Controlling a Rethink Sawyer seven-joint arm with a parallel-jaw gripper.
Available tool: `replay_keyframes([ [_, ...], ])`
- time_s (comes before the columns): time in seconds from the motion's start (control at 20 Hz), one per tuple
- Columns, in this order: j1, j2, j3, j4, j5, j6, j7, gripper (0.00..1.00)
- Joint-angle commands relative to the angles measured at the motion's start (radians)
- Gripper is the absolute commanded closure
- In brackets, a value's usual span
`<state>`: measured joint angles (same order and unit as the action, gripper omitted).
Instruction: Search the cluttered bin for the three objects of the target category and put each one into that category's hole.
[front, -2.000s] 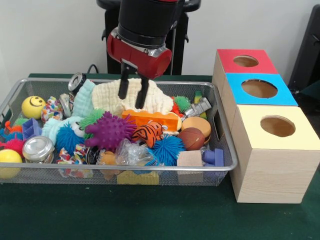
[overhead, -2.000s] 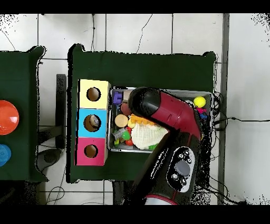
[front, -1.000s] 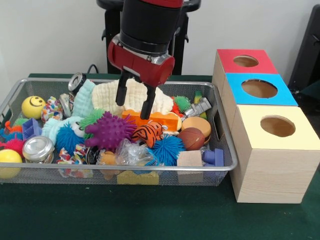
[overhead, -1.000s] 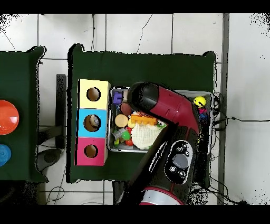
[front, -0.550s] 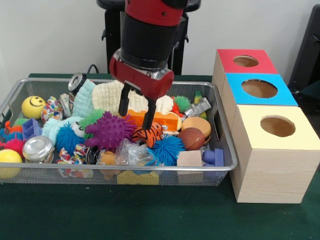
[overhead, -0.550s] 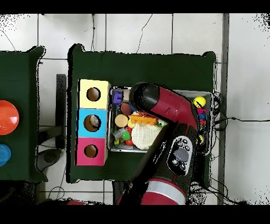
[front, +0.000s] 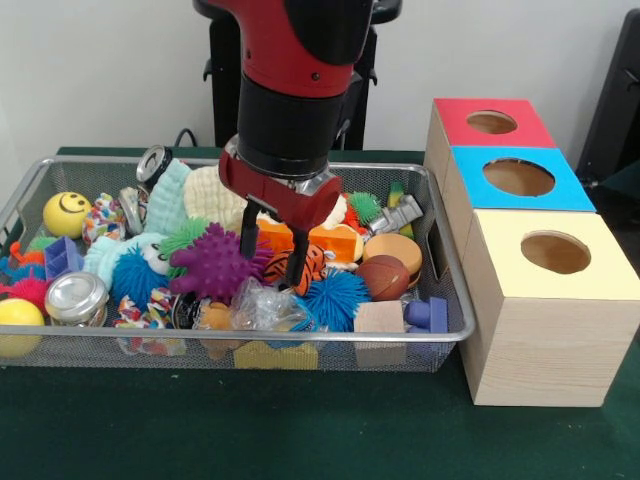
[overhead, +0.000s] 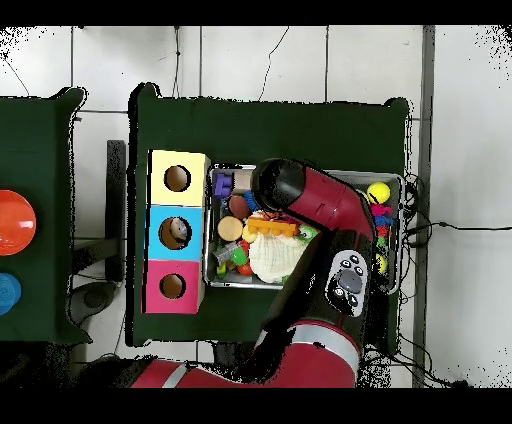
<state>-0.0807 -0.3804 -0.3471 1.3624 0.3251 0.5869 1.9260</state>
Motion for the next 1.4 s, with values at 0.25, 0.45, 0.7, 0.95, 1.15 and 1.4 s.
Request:
replay_keyframes([
  [0.25, -0.045, 0.035, 0.152, 0.052, 0.023, -0.107, 0.145, 0.0],
  [0.45, -0.04, 0.029, 0.144, 0.053, 0.021, -0.1, 0.153, 0.0],
  [0.7, -0.036, 0.029, 0.14, 0.07, 0.026, -0.118, 0.173, 0.0],
  [0.95, -0.036, 0.016, 0.147, 0.135, 0.034, -0.165, 0.2, 0.0],
  [1.15, -0.035, 0.006, 0.158, 0.183, 0.052, -0.188, 0.221, 0.0],
  [1.4, -0.064, 0.014, 0.203, 0.214, 0.067, -0.23, 0.201, 0.0],
])
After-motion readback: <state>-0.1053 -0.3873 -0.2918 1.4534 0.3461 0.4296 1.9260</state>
